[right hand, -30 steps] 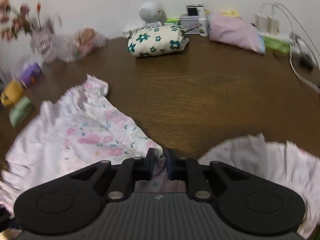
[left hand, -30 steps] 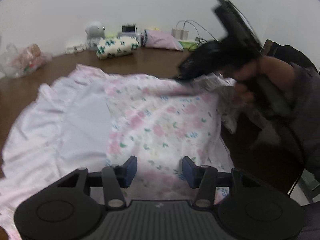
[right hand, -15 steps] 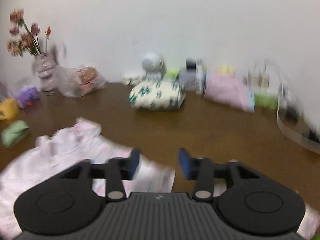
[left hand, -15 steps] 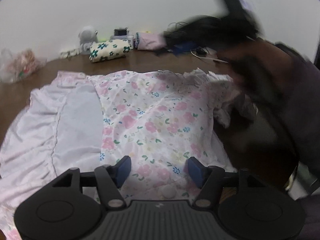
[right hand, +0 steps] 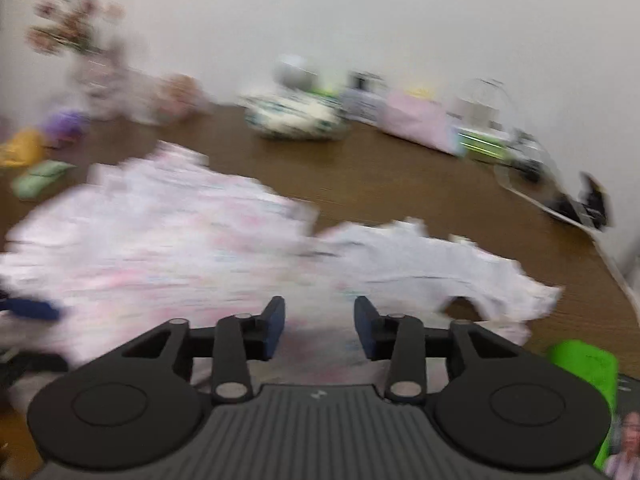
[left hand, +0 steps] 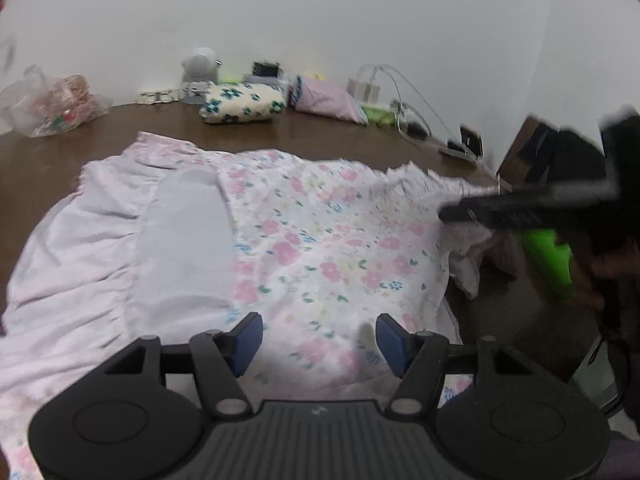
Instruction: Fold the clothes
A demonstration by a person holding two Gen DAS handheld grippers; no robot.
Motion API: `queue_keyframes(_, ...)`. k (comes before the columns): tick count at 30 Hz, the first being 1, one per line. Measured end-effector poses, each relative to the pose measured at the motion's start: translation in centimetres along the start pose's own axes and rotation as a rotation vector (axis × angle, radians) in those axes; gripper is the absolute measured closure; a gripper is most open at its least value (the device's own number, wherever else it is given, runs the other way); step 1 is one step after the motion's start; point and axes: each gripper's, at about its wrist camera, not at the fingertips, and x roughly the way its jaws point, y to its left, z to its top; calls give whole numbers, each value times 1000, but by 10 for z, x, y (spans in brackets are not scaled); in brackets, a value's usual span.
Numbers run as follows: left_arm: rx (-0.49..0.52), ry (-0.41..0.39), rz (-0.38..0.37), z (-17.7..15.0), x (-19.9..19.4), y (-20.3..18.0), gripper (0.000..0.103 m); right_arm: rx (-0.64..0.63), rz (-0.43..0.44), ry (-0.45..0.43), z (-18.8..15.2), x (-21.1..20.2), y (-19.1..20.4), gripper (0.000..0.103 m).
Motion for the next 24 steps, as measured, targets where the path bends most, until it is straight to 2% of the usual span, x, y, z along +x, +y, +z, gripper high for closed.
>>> queue_keyframes(2, 1, -14, -6, -5, -18, 8, 39, -5, 101, 2, -10, -10, 6, 62)
queue_keyframes(4, 38, -18, 1, -14, -35, 12, 35, -22, 210, 22, -24, -17, 14, 55)
queue_keyframes(7, 166, -38, -26, -30, -59, 11, 31, -98, 316, 34, -43, -22, 32, 48)
queue_keyframes(9, 208, -30, -32, -39, -67, 16, 29, -132, 346, 34, -50, -23, 42, 44)
queue_keyframes(12, 198, 3, 0, -47, -68, 30, 29, -177, 381, 33, -57, -23, 57, 43)
queue_keyframes(15, 177, 2, 20, -50, -64, 42, 31, -217, 365, 35, -60, -20, 68, 43)
queue_keyframes(17, 182, -6, 17, -51, -61, 47, 31, -263, 347, 26, -63, -22, 76, 47)
queue_keyframes(20, 192, -35, -8, -53, -61, 53, 39, -290, 314, 19, -65, -26, 78, 61)
queue_keyframes(21, 185, -39, -22, -53, -61, 55, 44, -282, 308, 21, -65, -27, 76, 75)
queue_keyframes(22, 178, -40, -36, -53, -62, 56, 58, -277, 300, 26, -65, -28, 75, 84)
queue_keyframes(23, 170, -42, -49, -53, -63, 58, 69, -282, 295, 33, -66, -31, 75, 85)
queue_keyframes(24, 164, -36, -62, -53, -65, 60, 92, -291, 292, 40, -67, -34, 75, 88)
